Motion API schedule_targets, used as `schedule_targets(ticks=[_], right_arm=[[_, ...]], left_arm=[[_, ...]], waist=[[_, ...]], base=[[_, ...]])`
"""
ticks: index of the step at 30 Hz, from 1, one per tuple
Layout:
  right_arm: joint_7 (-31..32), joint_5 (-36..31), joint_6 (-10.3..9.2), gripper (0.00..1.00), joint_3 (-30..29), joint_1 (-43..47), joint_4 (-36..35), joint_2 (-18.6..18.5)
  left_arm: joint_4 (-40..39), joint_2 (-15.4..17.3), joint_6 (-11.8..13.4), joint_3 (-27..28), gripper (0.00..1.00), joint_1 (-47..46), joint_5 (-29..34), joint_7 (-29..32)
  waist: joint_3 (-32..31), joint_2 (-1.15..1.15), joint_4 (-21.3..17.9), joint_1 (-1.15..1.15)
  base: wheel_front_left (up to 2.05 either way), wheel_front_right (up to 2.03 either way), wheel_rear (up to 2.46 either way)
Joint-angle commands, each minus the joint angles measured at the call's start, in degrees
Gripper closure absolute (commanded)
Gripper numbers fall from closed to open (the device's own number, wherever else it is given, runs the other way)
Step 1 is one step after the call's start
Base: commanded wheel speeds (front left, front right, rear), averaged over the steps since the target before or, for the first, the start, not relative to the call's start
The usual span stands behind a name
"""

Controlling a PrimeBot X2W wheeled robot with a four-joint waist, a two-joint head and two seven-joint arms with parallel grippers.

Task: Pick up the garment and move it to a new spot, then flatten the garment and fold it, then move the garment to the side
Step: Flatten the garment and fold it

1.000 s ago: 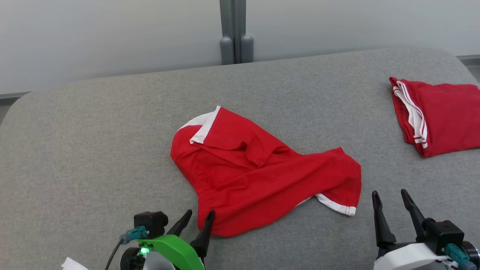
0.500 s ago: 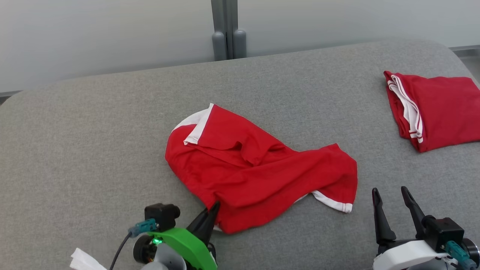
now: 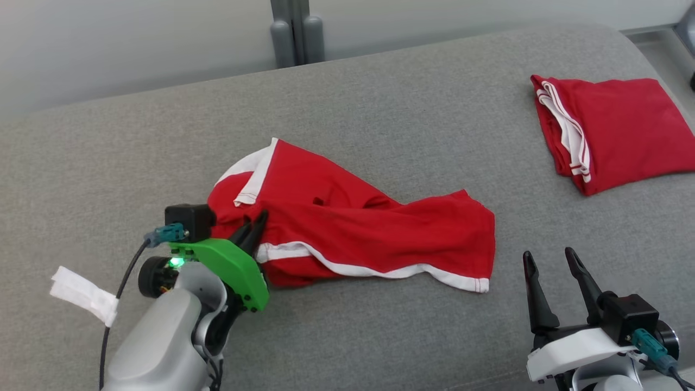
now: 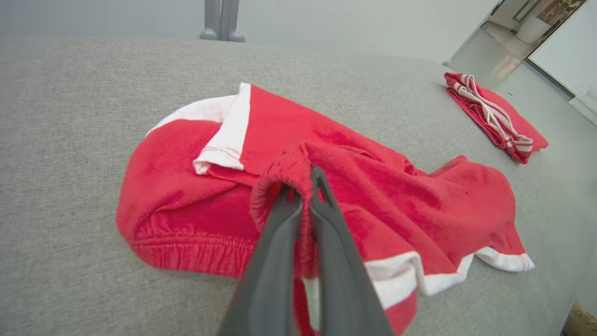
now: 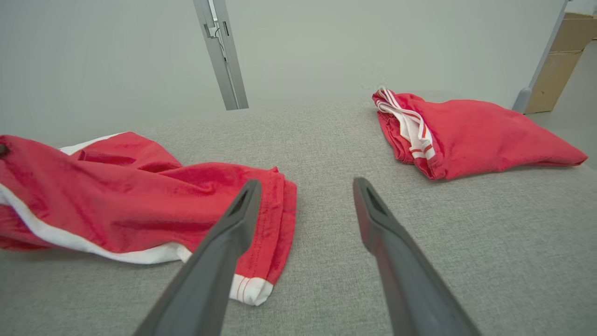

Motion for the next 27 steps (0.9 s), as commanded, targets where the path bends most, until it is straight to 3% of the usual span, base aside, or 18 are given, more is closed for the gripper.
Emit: schedule_targets(ticks=[1, 2, 4, 6, 15, 27], right_arm=[[0.01, 0.26, -0.08, 0.0, 0.0, -0.46, 0.12, -0.14], [0.01, 0.35, -0.08, 0.0, -0.13, -0.4, 0.18, -0.14], [0.01, 0.51, -0.08, 0.0, -0.33, -0.24, 0.28, -0.11], [0.01, 0.62, -0.08, 0.0, -0.47, 0.12, 0.39, -0.1], [0.01, 0.69, -0.08, 0.0, -1.18, 0.75, 0.91, -0.13], [0.01, 0.75, -0.08, 0.0, -0.84, 1.2, 0.79, -0.13]], left_arm=[[2.5, 0.53, 0.88, 0.15, 1.0, -1.19, 0.01, 1.15], [4.43, 0.94, 1.3, -0.17, 0.74, -1.8, 0.44, 2.14], [6.73, 0.81, 1.02, -0.16, 0.51, -2.69, 0.17, 2.04], [8.48, 0.07, 0.53, 0.43, 0.0, -2.53, -0.77, 0.84], [8.12, -1.08, -1.46, 1.38, 0.0, 0.65, -4.7, -4.61], [-4.14, 1.86, -2.0, -2.77, 0.0, 7.55, -9.76, -1.78]], waist=[[2.24, 0.0, -2.49, 0.0], [2.58, 0.0, -2.87, 0.0], [3.09, 0.0, -3.32, 0.0], [3.34, 0.0, -3.43, 0.0], [2.0, 0.0, -1.29, 0.0], [0.42, 0.0, 0.78, 0.0]], base=[[0.0, 0.0, 0.0], [0.0, 0.0, 0.0], [0.0, 0.0, 0.0], [0.0, 0.0, 0.0], [0.0, 0.0, 0.0], [0.0, 0.0, 0.0]])
